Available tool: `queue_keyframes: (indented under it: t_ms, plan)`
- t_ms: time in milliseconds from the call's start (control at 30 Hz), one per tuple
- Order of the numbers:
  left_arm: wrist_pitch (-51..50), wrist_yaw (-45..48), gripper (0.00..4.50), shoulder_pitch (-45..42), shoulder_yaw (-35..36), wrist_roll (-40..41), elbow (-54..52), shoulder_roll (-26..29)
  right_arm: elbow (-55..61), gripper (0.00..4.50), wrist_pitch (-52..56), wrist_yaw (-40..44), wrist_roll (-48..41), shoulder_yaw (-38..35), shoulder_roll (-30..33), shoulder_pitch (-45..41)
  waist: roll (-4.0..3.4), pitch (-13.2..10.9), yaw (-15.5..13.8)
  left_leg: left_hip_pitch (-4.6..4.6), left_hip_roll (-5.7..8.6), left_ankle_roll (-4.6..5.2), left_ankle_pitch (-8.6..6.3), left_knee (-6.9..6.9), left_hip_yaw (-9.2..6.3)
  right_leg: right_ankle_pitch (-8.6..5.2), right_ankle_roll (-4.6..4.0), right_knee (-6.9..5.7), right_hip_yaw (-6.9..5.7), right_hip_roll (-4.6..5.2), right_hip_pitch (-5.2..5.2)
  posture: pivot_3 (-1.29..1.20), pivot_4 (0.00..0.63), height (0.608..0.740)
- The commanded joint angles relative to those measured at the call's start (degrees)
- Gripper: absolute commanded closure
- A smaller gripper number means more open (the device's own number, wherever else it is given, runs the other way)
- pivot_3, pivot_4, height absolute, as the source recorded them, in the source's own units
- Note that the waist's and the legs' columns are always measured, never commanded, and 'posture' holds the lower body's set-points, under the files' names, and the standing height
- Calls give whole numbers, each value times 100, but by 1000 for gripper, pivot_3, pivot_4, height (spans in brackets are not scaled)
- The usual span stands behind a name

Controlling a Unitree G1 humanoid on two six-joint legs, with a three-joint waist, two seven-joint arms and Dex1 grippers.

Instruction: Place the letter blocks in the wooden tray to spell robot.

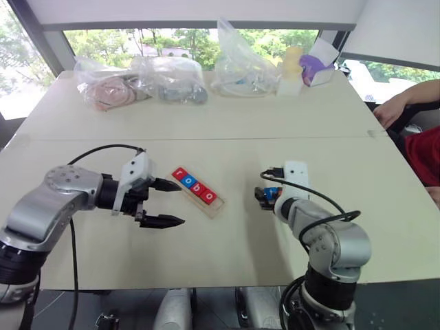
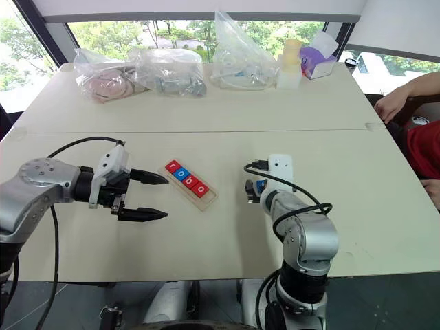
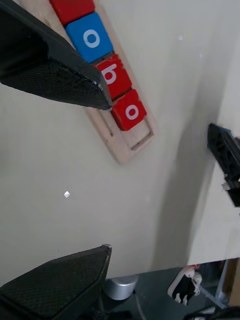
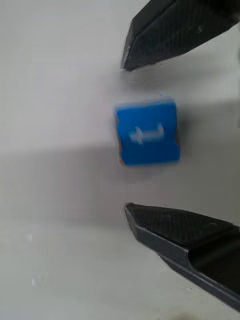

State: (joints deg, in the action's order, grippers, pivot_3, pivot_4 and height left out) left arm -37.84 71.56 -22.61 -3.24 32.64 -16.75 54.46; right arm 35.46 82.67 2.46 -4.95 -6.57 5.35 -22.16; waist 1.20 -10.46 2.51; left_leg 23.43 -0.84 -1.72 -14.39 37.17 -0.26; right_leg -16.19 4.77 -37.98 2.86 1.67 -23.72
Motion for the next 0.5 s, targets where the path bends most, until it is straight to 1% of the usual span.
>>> queue_keyframes:
  t_ms: [33, 100, 167, 200, 233, 267, 333, 400, 500]
  plan:
    - [120, 289, 0, -210, -6, -18, 171, 73, -241, 77, -1202, 1570, -742, -308, 1092, -417, 4, 2, 3, -1, 0, 0, 0, 0, 2, 1, 2, 3, 1, -1, 2, 0, 150, 735]
    - [153, 477, 0, -315, -76, -33, 216, 105, -760, 77, -2614, 3556, -1197, -280, 2417, -125, 6, 1, 1, -5, -2, 3, -2, -4, -3, 1, 7, 6, -2, -9, 8, 0, 150, 735]
    - [153, 613, 0, -401, -132, -47, 226, 134, -1381, 77, -3734, 4815, -1375, -242, 3238, 115, 9, 1, -14, -4, 1, 15, -9, -9, -4, -8, 23, 12, -11, -13, 21, 0, 150, 735]
    - [170, 667, 0, -437, -155, -71, 241, 150, -1764, 77, -4281, 5276, -1363, -153, 3518, 176, 8, 0, -11, -7, 0, 24, -14, -8, -7, -11, 25, 12, -15, -14, 26, 0, 150, 735]
    - [198, 719, 0, -456, -163, -95, 272, 164, -2030, 77, -4665, 5555, -1344, -50, 3689, 196, 9, 0, -9, -6, 0, 28, -16, -9, -6, -11, 26, 13, -15, -16, 27, 0, 150, 735]
    - [198, 762, 0, -484, -168, -111, 277, 192, -2555, 77, -5208, 6040, -1242, 149, 3913, 167, 9, 0, 11, -6, 0, 29, -17, -8, -6, -11, 26, 13, -14, -16, 26, 0, 150, 735]
    - [147, 831, 0, -496, -116, -80, 254, 274, -3604, 77, -6238, 6748, -931, 625, 4116, -66, 11, -2, 47, -8, -3, 29, -17, -7, -2, -11, 26, 11, -5, -17, 23, 0, 150, 735]
    - [127, 879, 0, -466, -67, -51, 235, 336, -4205, 77, -6846, 7041, -770, 881, 4120, -263, 10, -3, 66, -14, -5, 29, -17, -2, -1, -10, 25, 9, -3, -18, 24, 0, 150, 735]
    - [64, 883, 0, -217, 54, 0, -14, 539, -5168, 77, -7568, 7429, -532, 1301, 3896, -675, 8, -4, 101, -16, -7, 29, -17, 4, -1, -10, 25, -1, 0, -17, 23, 0, 150, 735]
